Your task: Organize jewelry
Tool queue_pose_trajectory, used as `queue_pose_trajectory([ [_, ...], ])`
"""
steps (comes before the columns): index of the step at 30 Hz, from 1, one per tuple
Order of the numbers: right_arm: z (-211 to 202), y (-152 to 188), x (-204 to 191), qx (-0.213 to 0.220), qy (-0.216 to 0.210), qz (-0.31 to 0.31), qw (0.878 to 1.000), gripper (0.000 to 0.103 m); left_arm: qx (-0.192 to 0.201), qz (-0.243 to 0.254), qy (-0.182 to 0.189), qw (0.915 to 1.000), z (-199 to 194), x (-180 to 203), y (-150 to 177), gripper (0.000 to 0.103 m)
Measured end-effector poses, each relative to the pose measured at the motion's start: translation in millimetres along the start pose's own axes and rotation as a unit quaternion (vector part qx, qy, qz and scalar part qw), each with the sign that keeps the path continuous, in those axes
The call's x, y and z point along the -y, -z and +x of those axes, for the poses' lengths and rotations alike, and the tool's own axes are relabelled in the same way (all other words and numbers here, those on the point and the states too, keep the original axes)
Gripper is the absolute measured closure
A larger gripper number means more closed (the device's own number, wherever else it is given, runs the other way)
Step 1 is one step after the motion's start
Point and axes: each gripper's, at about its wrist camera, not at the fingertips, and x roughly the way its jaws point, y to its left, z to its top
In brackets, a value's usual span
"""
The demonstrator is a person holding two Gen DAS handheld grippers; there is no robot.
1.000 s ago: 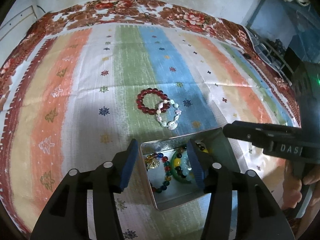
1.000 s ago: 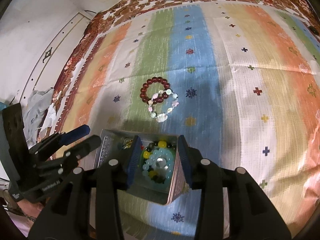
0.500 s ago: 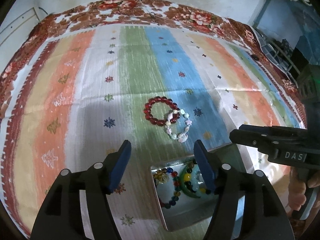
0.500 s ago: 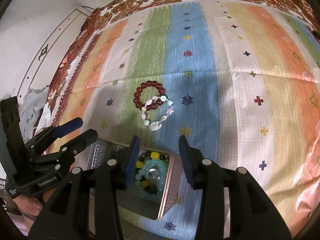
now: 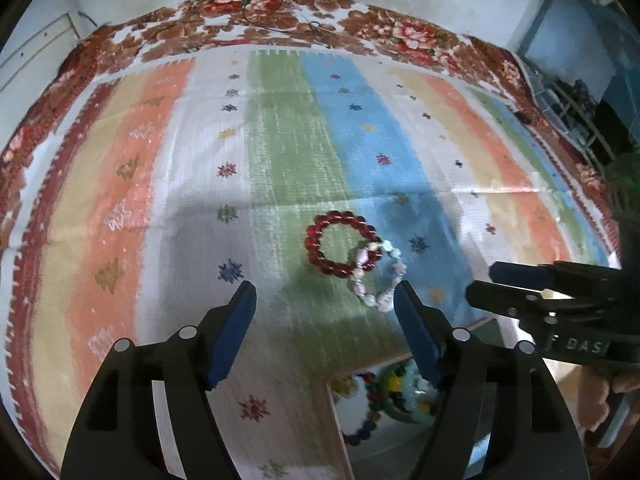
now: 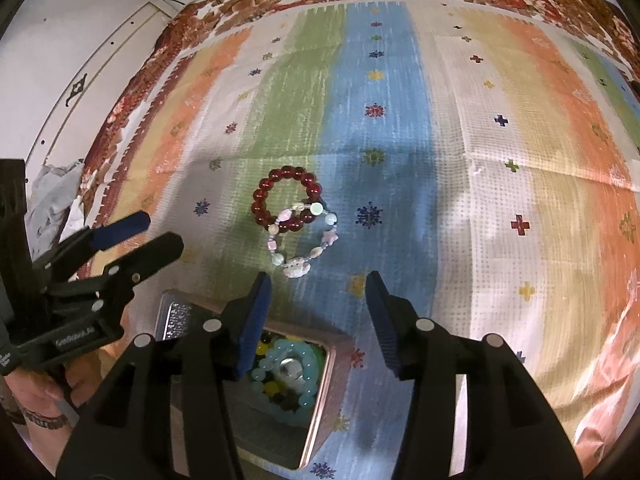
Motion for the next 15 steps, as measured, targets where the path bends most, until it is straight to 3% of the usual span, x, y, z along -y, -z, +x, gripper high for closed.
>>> queue_pose_trajectory([
  [8, 9, -13, 4, -0.008, 0.014, -0.004, 1.0, 0.052, 0.006, 0.051, -0.039, 0.9979, 5, 11, -10, 0.032],
  [15, 19, -21, 5, -0.023, 0.017, -0.014, 1.0, 0.052, 0.006, 0.061, -0.041, 0.9973, 10, 10, -18, 0.031],
])
